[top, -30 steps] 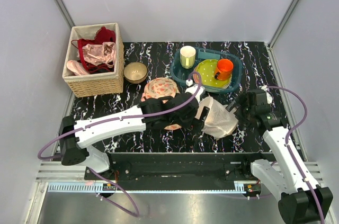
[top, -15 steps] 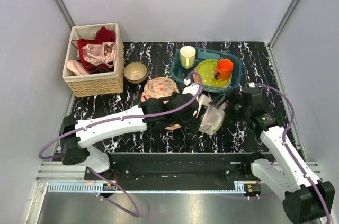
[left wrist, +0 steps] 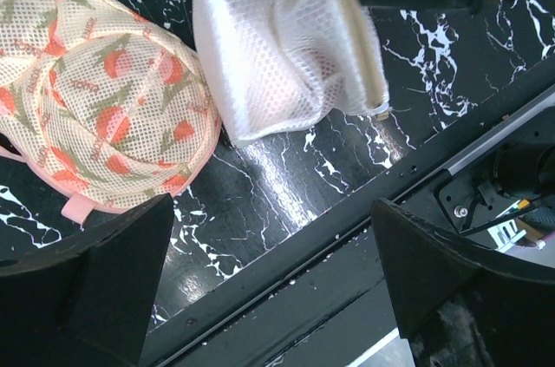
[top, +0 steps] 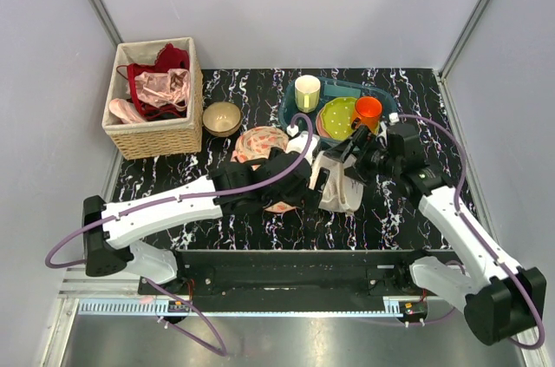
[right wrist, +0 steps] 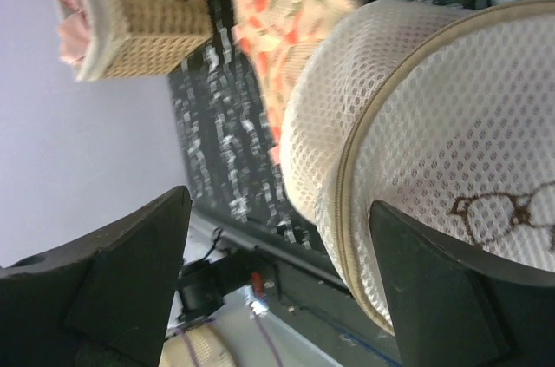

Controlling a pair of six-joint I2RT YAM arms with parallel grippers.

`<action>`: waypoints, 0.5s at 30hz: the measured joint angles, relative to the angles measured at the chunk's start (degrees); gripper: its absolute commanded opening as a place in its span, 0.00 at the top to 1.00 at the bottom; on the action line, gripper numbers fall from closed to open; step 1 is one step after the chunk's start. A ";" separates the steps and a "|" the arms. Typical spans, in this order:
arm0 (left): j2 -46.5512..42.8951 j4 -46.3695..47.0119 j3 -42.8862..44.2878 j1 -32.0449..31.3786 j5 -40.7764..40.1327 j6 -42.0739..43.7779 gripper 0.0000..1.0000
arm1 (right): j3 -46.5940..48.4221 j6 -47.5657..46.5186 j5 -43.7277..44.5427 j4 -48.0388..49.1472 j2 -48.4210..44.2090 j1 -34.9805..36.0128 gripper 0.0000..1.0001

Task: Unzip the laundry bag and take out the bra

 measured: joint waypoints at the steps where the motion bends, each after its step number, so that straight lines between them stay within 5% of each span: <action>1: -0.02 0.09 -0.28 0.00 0.15 -0.02 0.01 | 0.00 -0.76 1.40 -1.55 -0.92 0.00 0.07; 9: 0.48 1.27 -0.85 0.00 2.16 -0.20 0.01 | 0.79 -6.97 18.60 -15.69 -8.41 -0.15 0.09; 12: 1.68 1.81 -0.85 0.00 2.91 -0.31 0.01 | 0.66 -7.76 22.12 -18.69 -7.43 -0.15 0.37; 13: 2.10 1.88 -0.85 0.00 3.21 -0.39 0.01 | 0.44 -7.93 22.80 -19.17 -7.28 -0.15 0.64; 15: 2.60 1.90 -0.85 0.00 3.52 -0.44 0.01 | -0.66 -7.65 24.17 -19.89 -7.56 -0.15 0.81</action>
